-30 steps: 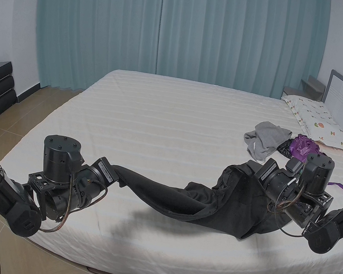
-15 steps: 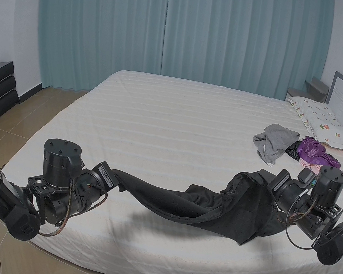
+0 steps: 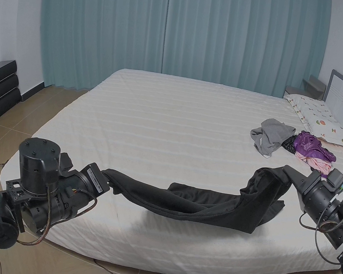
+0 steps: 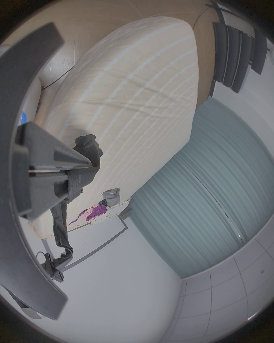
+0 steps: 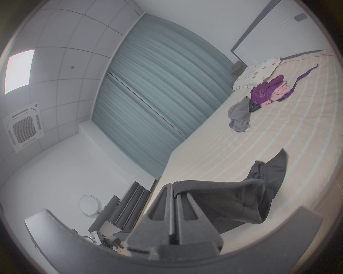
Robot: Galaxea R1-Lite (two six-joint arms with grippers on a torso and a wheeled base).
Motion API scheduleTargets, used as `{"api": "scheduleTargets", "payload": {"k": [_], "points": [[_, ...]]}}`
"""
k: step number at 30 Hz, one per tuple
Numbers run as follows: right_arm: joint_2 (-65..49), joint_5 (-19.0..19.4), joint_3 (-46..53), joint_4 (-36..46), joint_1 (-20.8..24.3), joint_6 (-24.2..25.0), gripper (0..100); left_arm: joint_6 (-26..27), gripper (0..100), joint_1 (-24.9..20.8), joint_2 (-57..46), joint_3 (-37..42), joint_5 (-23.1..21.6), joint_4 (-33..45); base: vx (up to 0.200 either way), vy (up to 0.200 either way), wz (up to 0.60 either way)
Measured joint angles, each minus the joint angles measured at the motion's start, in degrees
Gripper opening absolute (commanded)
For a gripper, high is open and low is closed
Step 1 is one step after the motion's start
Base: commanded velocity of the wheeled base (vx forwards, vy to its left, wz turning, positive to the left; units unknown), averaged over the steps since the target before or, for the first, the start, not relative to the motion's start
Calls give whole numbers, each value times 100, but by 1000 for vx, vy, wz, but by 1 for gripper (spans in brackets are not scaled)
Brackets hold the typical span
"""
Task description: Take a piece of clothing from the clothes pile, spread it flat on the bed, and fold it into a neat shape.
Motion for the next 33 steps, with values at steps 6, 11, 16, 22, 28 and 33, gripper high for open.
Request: {"api": "scheduleTargets", "payload": {"k": [6, 11, 16, 22, 28, 33], "points": [[-1164, -22, -183, 914, -1, -77, 0, 328, 0, -59, -724, -67, 62, 460, 0, 0, 0], [-1985, -28, -828, 1946, -26, -262, 0, 575, 0, -30, -1174, -458, 82, 1051, 0, 0, 0], [-2421, 7, -1774, 2332, -246, -479, 0, 684, 0, 123, -1334, -1248, 66, 1484, 0, 0, 0], [-2032, 27, -2686, 2453, -657, -730, 0, 740, 0, 344, -1006, -2178, 76, 1713, 100, 0, 0], [-957, 11, -3460, 2293, -963, -957, 0, 769, 0, 653, -193, -3104, 71, 1803, 200, 0, 0], [77, -9, -3949, 1833, -1123, -1064, 0, 774, 0, 912, 596, -3744, 55, 1829, 200, 0, 0]]}}
